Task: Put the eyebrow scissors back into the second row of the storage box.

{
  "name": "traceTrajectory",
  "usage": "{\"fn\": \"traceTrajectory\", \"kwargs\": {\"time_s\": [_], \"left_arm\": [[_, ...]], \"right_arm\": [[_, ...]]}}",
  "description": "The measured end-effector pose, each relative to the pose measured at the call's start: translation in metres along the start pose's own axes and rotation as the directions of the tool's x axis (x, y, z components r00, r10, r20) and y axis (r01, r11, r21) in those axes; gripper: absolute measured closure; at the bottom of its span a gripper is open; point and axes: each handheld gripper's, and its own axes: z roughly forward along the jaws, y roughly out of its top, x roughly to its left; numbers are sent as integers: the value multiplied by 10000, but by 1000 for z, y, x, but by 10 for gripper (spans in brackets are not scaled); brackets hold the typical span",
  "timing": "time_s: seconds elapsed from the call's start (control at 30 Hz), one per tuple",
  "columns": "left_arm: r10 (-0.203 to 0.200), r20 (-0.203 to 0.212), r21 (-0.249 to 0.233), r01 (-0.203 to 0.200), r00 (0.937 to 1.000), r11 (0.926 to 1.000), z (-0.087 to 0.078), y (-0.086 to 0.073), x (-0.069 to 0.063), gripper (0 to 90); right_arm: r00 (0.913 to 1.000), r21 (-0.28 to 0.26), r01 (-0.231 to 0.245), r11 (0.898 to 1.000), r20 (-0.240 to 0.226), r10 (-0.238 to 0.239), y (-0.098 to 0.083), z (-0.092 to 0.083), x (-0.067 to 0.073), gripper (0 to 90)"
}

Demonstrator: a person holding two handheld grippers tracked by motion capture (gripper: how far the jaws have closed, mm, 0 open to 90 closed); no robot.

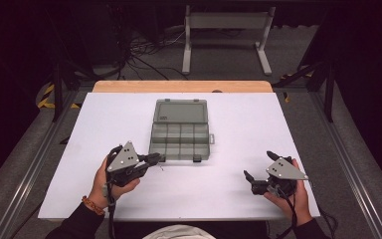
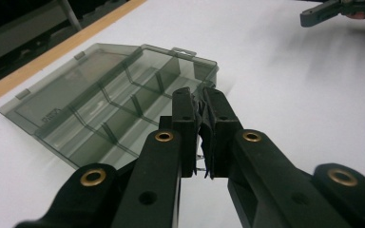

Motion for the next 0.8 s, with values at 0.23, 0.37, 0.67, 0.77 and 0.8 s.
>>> {"fn": "traceTrajectory", "kwargs": {"time_s": [0.23,0.37,0.67,0.77,0.8], "left_arm": [[212,-6,-208,-212,9998,9996,-6,2,8,851],[135,148,-312,-130,9998,9994,-9,2,16,851],[52,315,-617,-33,9995,9981,-17,4,34,851],[50,338,-640,-29,9994,9979,-17,5,38,851],[128,437,-653,-99,9990,9978,-16,6,42,851]], "right_arm": [[9999,-496,99,9987,41,-97,6,-6,5,47],[10000,-435,47,9990,27,-46,6,-5,5,48],[10000,-302,-11,9995,-32,10,5,-3,5,48],[10000,-257,-32,9997,-27,31,4,-2,5,47],[10000,-237,-54,9997,-49,53,4,-1,5,48]]}}
